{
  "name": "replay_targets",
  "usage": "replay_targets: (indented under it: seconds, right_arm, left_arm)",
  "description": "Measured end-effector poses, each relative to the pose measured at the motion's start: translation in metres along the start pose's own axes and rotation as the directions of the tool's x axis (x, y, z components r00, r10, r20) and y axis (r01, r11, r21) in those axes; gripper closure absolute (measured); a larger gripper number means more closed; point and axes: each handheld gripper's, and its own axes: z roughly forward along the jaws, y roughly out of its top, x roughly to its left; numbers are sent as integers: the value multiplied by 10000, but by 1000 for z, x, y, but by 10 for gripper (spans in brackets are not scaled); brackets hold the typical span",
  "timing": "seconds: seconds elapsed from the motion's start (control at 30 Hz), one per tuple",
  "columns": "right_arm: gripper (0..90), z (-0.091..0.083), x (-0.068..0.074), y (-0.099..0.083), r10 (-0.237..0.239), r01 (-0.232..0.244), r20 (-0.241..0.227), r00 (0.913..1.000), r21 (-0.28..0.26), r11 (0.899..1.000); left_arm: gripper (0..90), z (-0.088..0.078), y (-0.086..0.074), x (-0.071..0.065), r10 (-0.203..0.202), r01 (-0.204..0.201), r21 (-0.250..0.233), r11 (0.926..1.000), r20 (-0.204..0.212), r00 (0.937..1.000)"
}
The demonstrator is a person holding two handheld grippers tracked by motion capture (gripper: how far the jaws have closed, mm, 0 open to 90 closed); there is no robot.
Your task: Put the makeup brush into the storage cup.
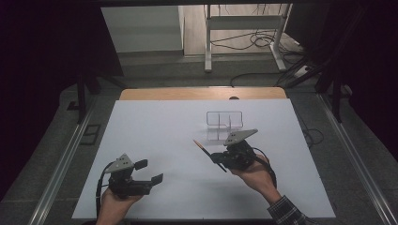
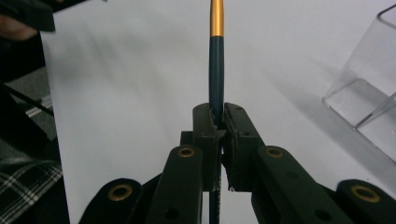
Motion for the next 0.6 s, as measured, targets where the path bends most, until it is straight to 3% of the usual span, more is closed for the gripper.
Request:
replay_targets:
  seconds: [0.33, 0.37, 0.6]
  right_arm:
    - [840, -7, 0, 1, 343, -359, -200, 9992, -856, 9957]
    - [840, -8, 0, 2, 409, -436, -288, 9987, -989, 9941]
    - [839, -9, 3, 3, 611, -671, -470, 9970, -1392, 9880]
  left_arm:
    - [213, 30, 15, -19, 295, -310, 126, 9994, 1055, 9940]
    - [228, 37, 18, -23, 294, -315, 132, 9994, 1335, 9906]
    - [314, 62, 29, -33, 228, -264, 157, 9995, 1939, 9808]
